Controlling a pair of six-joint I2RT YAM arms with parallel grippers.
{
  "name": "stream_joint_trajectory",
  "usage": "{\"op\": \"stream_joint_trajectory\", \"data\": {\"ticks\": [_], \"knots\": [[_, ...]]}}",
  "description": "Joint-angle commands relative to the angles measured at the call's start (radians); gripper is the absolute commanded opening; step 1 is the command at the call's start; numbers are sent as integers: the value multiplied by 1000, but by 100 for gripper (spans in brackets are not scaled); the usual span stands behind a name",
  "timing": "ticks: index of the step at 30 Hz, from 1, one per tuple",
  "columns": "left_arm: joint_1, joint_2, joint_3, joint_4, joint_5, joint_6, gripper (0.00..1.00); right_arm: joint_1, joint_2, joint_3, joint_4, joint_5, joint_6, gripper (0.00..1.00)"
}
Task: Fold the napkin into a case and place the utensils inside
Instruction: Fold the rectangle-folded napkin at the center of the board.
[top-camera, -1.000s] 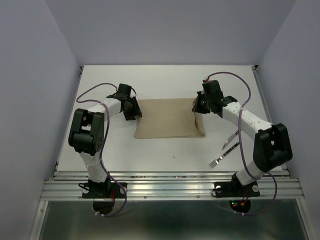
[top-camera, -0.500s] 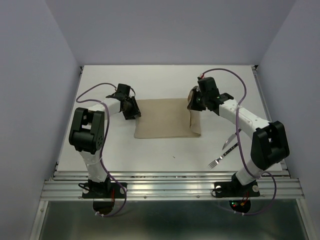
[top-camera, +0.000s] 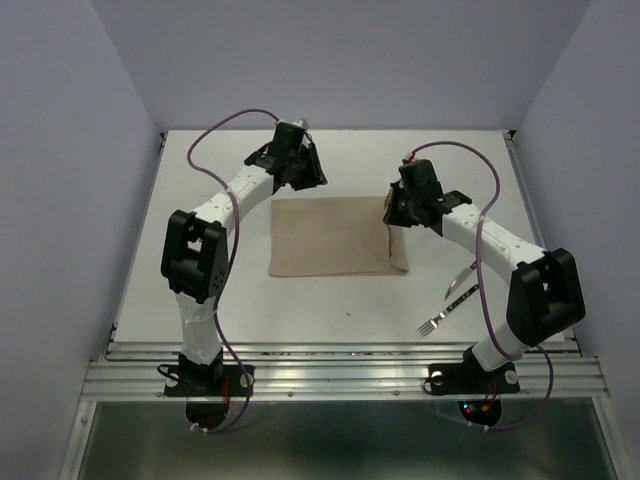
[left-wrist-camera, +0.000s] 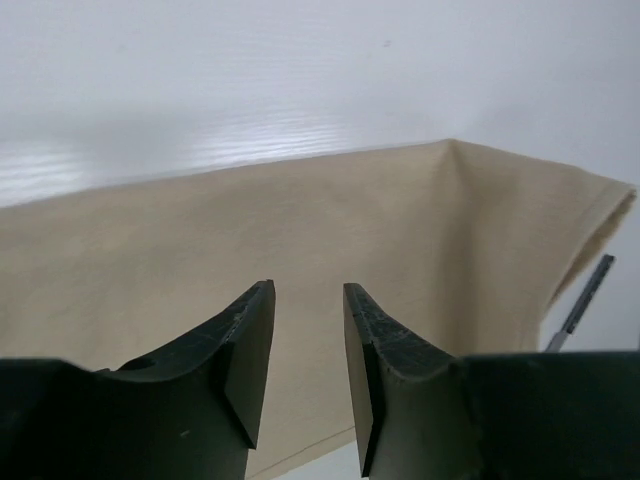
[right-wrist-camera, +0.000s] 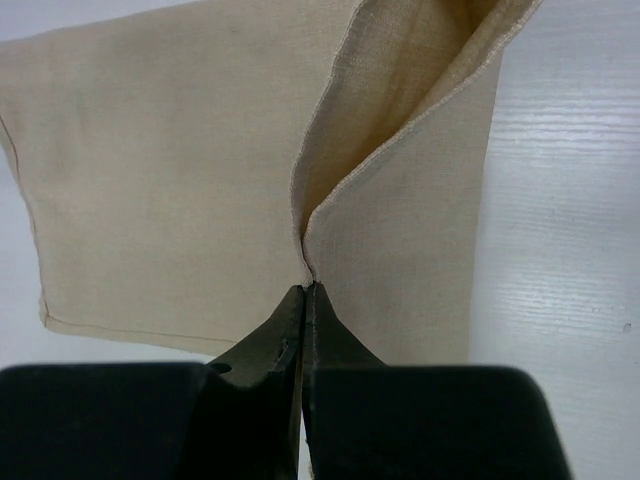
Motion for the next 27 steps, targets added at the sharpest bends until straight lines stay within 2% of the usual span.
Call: {"op": "stream_joint_trajectory", "data": {"ticks": [1, 4, 9, 16, 27], "knots": [[-54, 118, 118, 79, 142, -9, 44, 8, -61, -9, 9, 30, 14, 1], [-79, 209, 224, 97, 175, -26, 39, 8, -62, -5, 0, 26, 18, 1], [-106, 345, 365, 100, 176, -42, 37, 8, -58, 0, -7, 26, 18, 1], [-111, 467, 447, 102, 170, -74, 36, 8, -56, 9, -20, 29, 14, 1], [-113, 566, 531, 71, 213, -74, 36, 8, -52, 17, -34, 37, 14, 1]]}}
